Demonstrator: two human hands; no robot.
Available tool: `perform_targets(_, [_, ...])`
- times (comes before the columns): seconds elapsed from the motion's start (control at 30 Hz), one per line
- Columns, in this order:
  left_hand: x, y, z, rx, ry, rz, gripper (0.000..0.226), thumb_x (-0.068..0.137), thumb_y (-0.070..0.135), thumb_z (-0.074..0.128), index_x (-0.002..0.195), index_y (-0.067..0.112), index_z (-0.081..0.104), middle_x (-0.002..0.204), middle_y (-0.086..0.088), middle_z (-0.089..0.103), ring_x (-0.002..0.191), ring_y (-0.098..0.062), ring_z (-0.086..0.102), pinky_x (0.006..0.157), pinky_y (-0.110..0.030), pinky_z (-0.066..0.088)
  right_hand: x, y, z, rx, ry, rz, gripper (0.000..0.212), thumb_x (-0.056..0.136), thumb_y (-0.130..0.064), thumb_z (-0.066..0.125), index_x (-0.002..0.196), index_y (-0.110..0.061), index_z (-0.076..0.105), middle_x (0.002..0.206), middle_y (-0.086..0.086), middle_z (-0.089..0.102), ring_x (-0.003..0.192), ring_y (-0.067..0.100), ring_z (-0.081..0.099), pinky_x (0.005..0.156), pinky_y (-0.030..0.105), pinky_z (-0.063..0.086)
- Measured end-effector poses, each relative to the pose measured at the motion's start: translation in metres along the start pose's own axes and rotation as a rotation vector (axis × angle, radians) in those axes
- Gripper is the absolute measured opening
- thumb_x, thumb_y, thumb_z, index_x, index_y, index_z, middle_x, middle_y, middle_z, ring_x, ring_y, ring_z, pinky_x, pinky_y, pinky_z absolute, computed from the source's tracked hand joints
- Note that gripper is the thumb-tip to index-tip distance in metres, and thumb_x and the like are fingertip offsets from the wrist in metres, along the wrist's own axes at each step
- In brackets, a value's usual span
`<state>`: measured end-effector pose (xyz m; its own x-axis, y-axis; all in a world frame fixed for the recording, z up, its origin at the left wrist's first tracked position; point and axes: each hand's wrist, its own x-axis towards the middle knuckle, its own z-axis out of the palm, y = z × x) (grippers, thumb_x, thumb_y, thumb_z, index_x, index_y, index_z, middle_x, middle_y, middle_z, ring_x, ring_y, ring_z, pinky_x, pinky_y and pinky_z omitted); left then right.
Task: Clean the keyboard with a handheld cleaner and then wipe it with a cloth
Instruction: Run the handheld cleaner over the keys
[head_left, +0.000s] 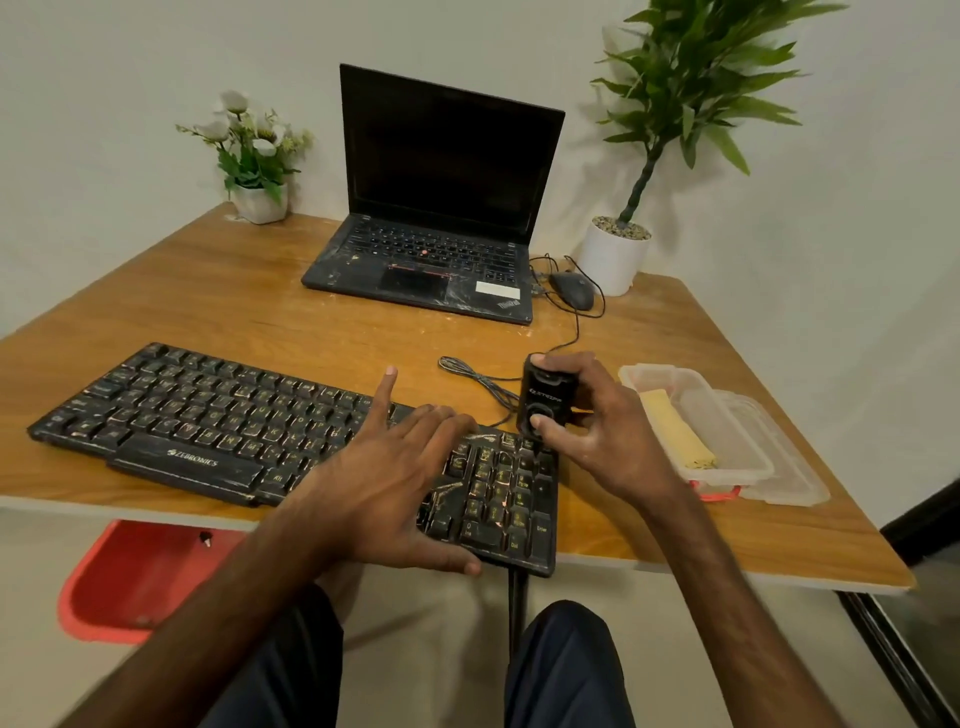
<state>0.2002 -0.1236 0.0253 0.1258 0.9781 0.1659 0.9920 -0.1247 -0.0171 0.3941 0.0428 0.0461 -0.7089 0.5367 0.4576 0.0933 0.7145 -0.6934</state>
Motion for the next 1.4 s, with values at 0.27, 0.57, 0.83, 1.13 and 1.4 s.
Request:
perform_targets(0.27, [0.002,-0.001,0.001,-0.012,0.001,0.0,0.122,0.07,0.101,0.03,0.152,0.01,0.026,0.153,-0.008,0.043,0.145,-0.021,0.037,0.118,-0.061,-0.016,-0.004,-0.01,-0.003,-0.109,-0.155,-0.069,0.058,0.086,-0.011,0.074,0.131,-0.036,0.05,0.119,-0.025,0.057,0.11,0.004,0.06,0.085,0.026,0.057])
perform_targets(0.57, [0.0,-0.001,0.0,-0.02,0.02,0.008,0.122,0.07,0.1,0.033,0.151,0.009,0.028,0.152,-0.008,0.044,0.144,-0.022,0.037,0.118,-0.062,-0.014,-0.004,-0.012,-0.006,-0.131,-0.198,-0.119,0.06,0.086,-0.009,0.073,0.133,-0.037,0.049,0.123,-0.018,0.059,0.111,0.006,0.061,0.09,0.031,0.057])
perform_targets(0.83, [0.002,-0.001,0.002,-0.012,0.01,0.002,0.125,0.069,0.102,0.03,0.154,0.01,0.023,0.156,-0.006,0.038,0.147,-0.019,0.032,0.117,-0.061,-0.018,-0.012,-0.011,0.001,-0.131,-0.153,-0.138,0.06,0.086,-0.01,0.074,0.133,-0.036,0.048,0.118,-0.031,0.055,0.11,0.002,0.061,0.088,0.02,0.054])
perform_targets(1.13, [0.002,-0.002,0.002,0.002,-0.004,-0.002,0.127,0.069,0.102,0.03,0.155,0.01,0.014,0.159,-0.005,0.033,0.15,-0.018,0.027,0.117,-0.06,-0.021,-0.019,-0.002,0.003,-0.079,-0.014,-0.106,0.064,0.082,-0.006,0.076,0.13,-0.038,0.048,0.115,-0.029,0.056,0.106,0.002,0.063,0.084,0.017,0.054])
perform_targets(1.4, [0.002,-0.002,0.002,-0.004,-0.017,-0.004,0.126,0.067,0.103,0.03,0.153,0.015,0.002,0.16,-0.004,0.03,0.15,-0.016,0.025,0.116,-0.06,-0.022,-0.017,-0.009,0.017,-0.021,-0.032,-0.106,0.061,0.084,-0.008,0.075,0.128,-0.039,0.048,0.114,-0.026,0.058,0.104,0.005,0.064,0.077,0.023,0.058])
